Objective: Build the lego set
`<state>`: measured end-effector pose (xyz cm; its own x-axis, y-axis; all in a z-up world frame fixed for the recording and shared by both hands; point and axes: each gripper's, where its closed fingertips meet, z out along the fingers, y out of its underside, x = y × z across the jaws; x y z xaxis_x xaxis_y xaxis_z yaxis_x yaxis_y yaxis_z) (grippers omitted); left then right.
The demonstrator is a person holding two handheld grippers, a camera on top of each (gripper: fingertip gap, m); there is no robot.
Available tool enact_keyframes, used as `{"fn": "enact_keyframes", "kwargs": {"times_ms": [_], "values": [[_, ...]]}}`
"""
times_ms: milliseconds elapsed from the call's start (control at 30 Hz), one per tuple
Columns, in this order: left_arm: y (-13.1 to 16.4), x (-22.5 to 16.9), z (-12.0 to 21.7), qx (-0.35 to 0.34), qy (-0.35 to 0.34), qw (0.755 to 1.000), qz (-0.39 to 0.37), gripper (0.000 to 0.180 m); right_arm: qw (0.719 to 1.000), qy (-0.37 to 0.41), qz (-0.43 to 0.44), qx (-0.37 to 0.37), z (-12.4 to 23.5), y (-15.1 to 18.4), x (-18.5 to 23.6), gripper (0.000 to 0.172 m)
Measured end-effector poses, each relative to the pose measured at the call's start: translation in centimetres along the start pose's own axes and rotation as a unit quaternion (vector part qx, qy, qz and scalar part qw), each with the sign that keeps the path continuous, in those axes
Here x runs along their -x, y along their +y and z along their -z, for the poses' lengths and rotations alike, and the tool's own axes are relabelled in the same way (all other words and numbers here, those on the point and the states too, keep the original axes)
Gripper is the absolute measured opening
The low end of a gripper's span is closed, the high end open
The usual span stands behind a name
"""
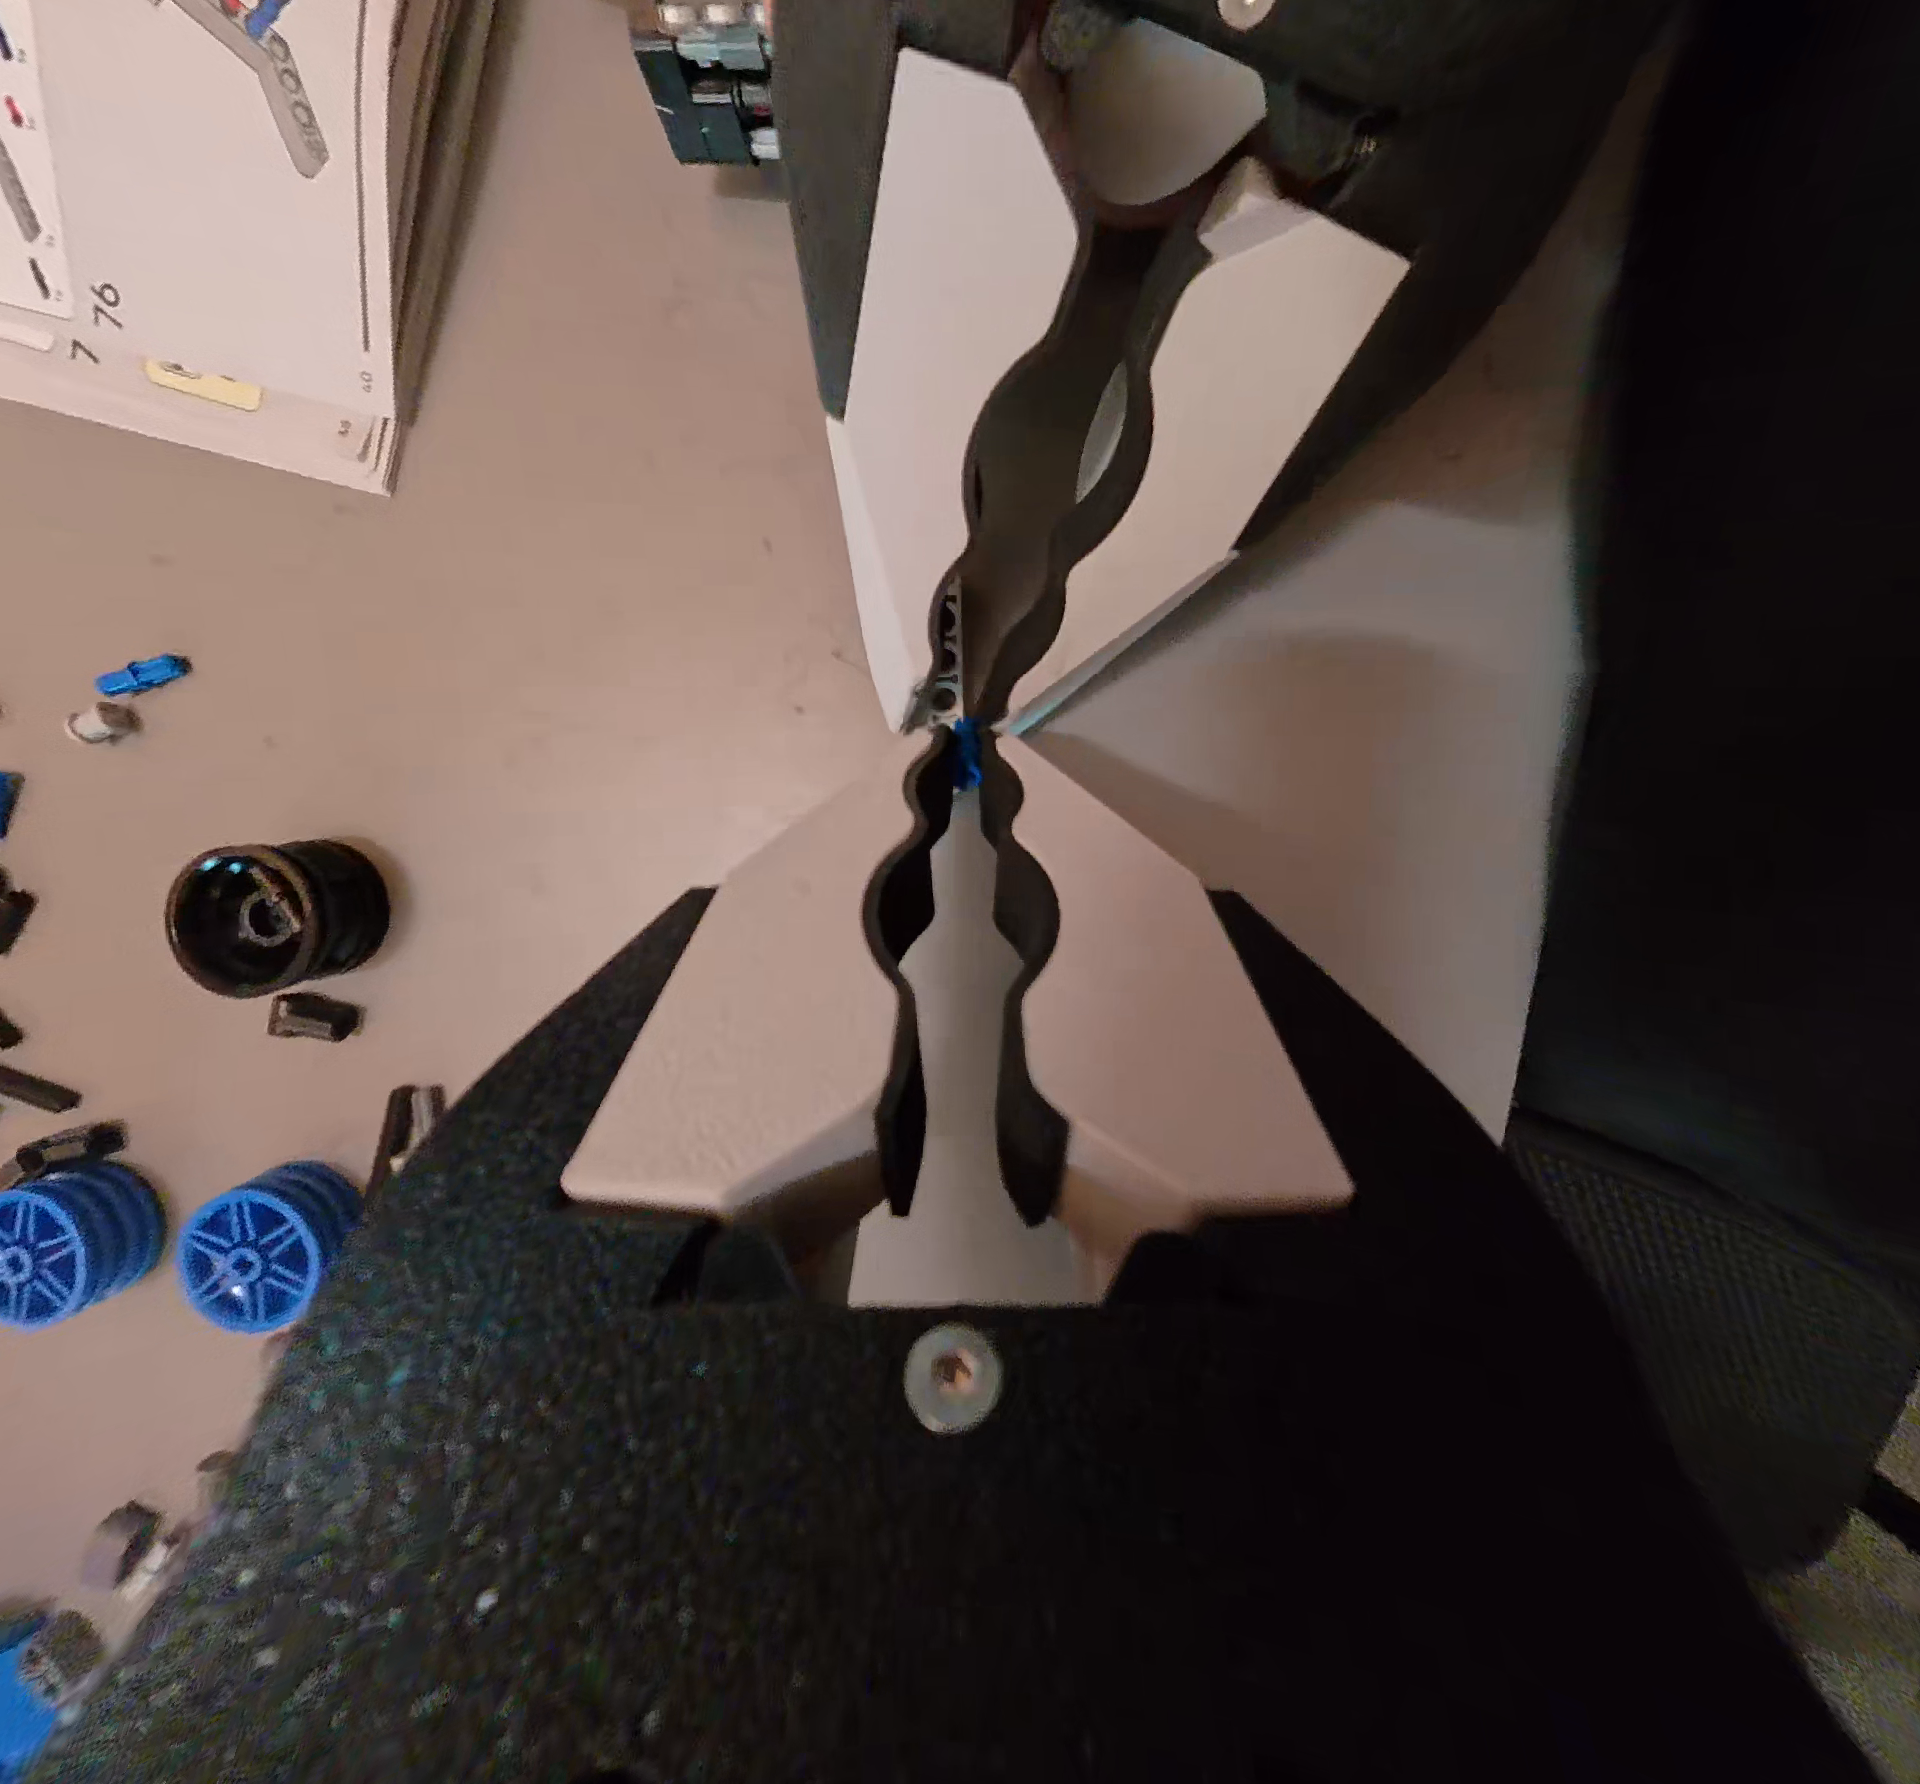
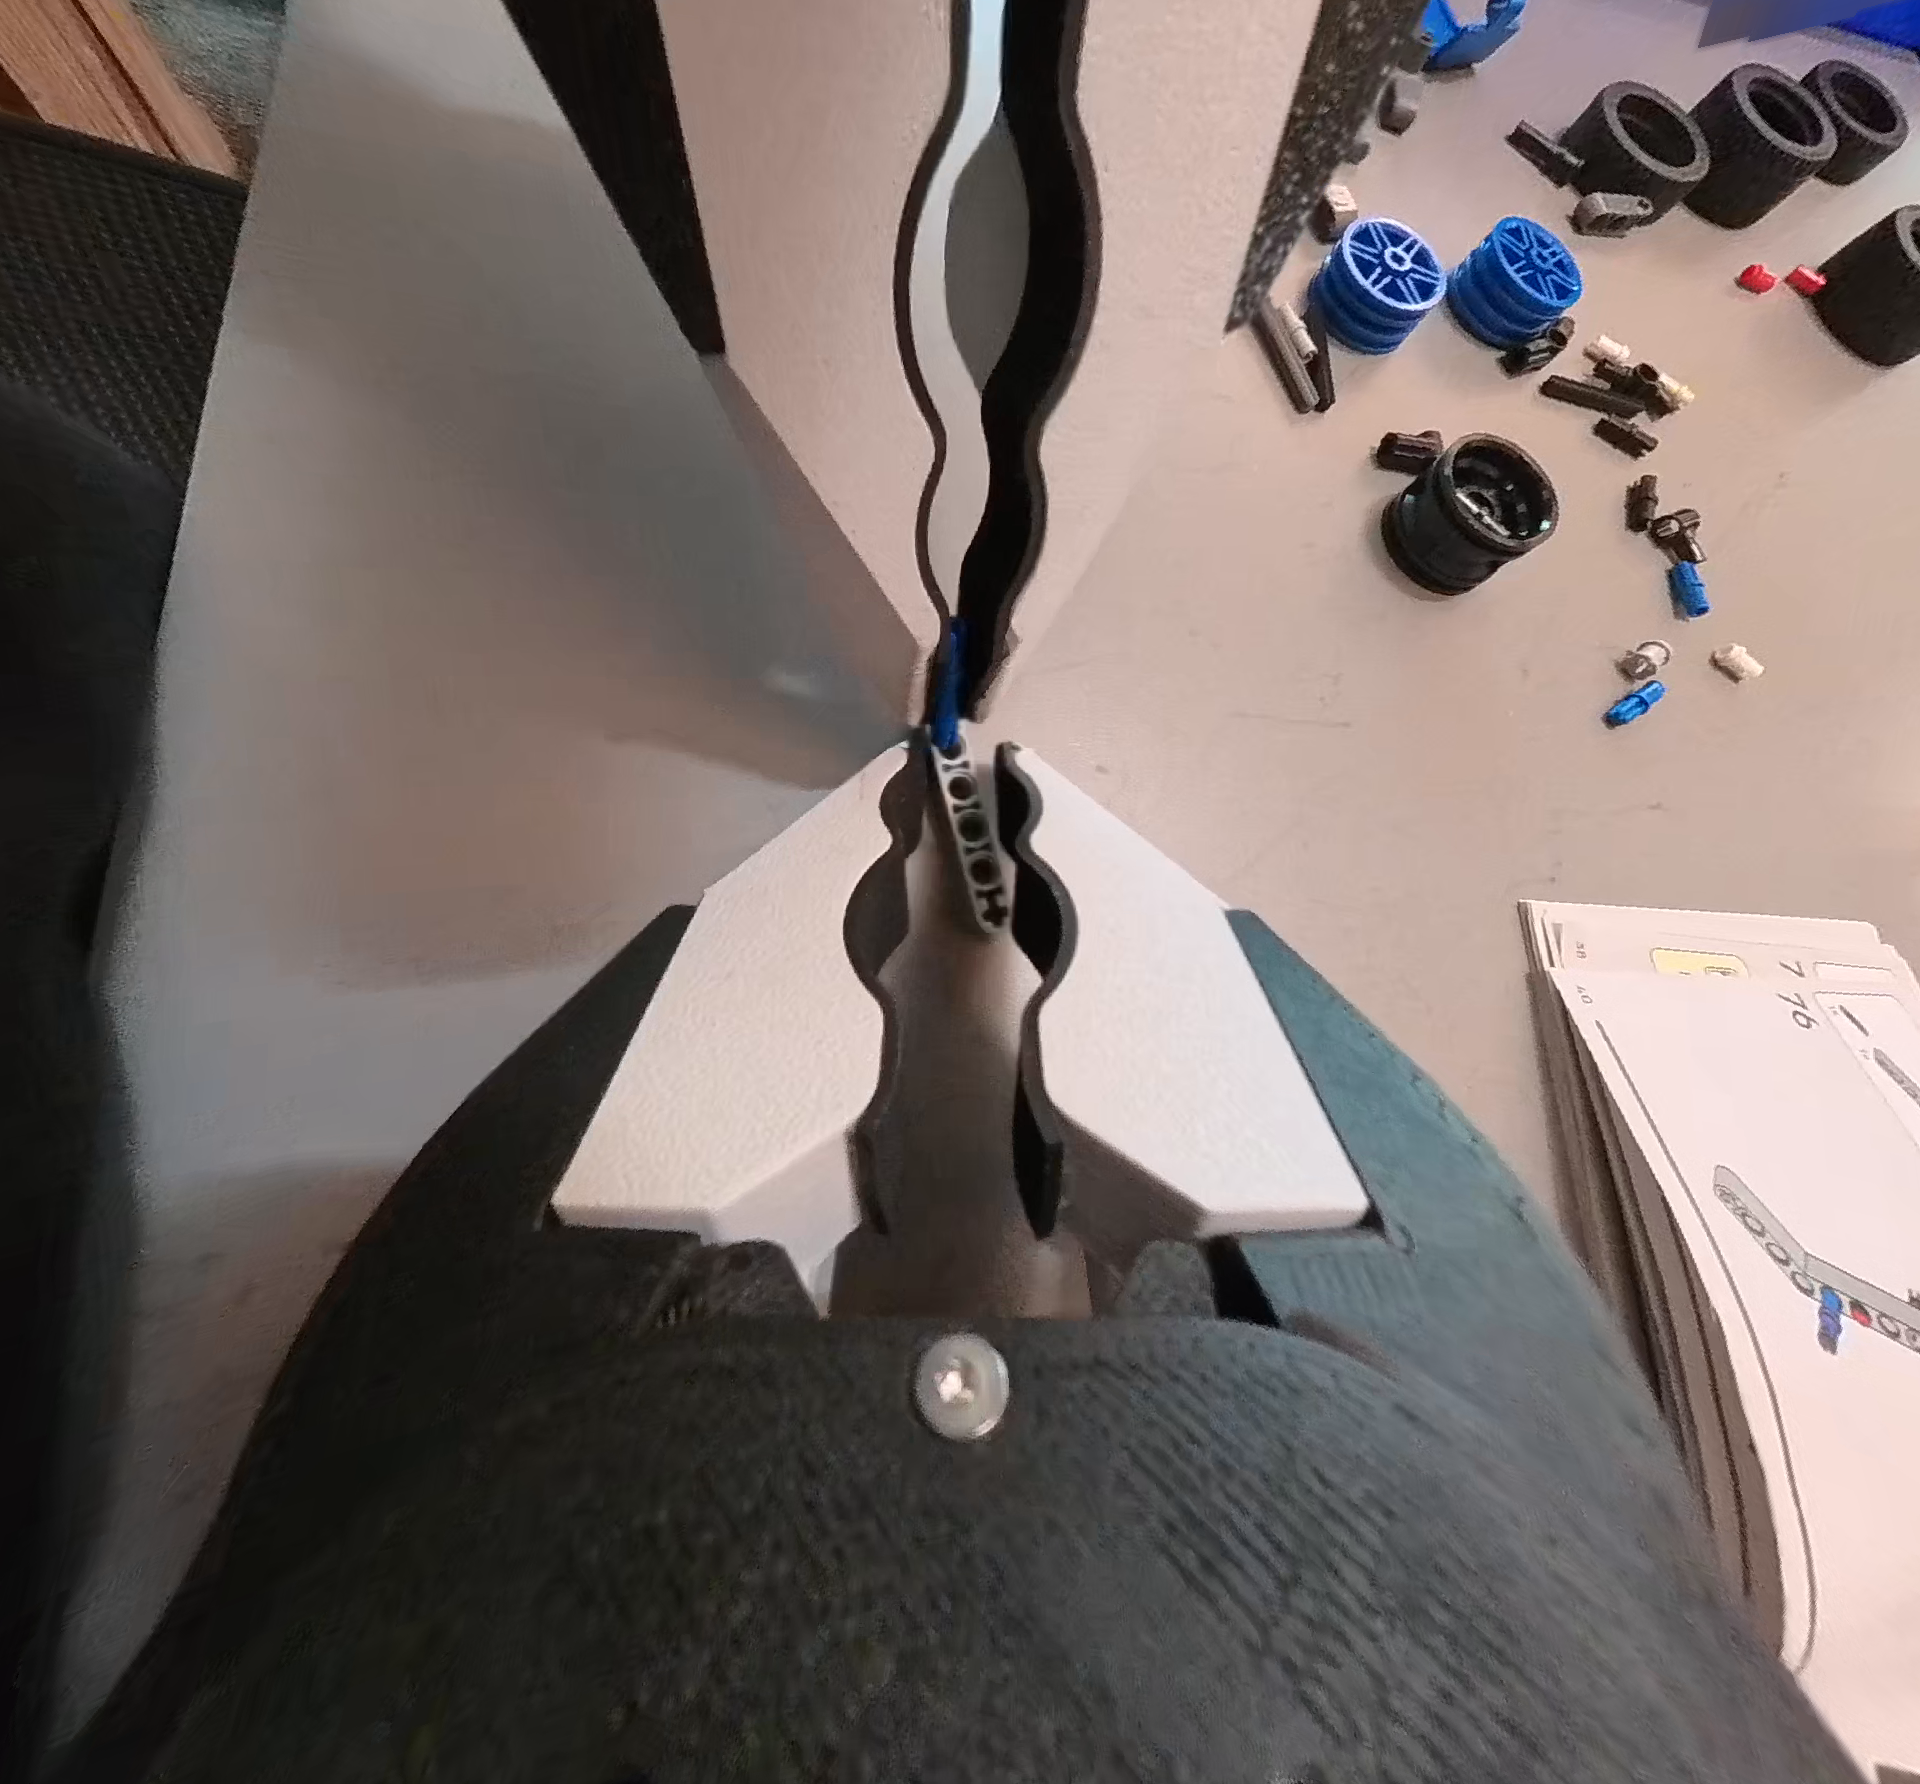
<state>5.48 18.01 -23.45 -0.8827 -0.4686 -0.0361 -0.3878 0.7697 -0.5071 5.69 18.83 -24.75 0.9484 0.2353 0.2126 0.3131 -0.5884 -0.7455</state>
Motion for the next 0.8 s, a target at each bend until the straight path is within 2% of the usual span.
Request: {"fn": "enact_keyframes", "kwargs": {"times_ms": [33,100,133,200,333,567,800], "values": [[0.07,0.15,-0.02,0.008,-0.002,1.000,-0.005,0.001,1.000,0.000,-0.005,-0.002,0.07,-0.02,-0.06,0.018],[0.28,0.19,-0.09,0.019,0.002,1.000,-0.013,0.001,1.000,-0.003,-0.021,-0.003,0.24,0.02,-0.15,0.032],[0.31,0.17,-0.11,0.020,0.004,1.000,-0.014,0.001,1.000,-0.007,-0.026,-0.002,0.28,0.09,-0.11,0.031],[0.44,0.08,-0.16,0.025,0.009,1.000,-0.017,0.001,0.999,-0.020,-0.033,-0.001,0.41,0.22,0.20,0.028],[0.61,0.05,-0.26,0.036,0.015,0.999,-0.017,0.001,0.998,-0.043,-0.048,0.005,0.46,0.45,0.66,0.005],[0.58,-0.09,-0.63,0.054,0.022,0.998,-0.036,0.001,1.000,-0.003,-0.003,0.004,0.55,0.42,0.75,0.005],[0.77,-0.26,-0.73,0.110,0.019,0.991,-0.076,0.001,1.000,-0.021,-0.022,0.004,0.50,0.46,0.81,0.005]]}}
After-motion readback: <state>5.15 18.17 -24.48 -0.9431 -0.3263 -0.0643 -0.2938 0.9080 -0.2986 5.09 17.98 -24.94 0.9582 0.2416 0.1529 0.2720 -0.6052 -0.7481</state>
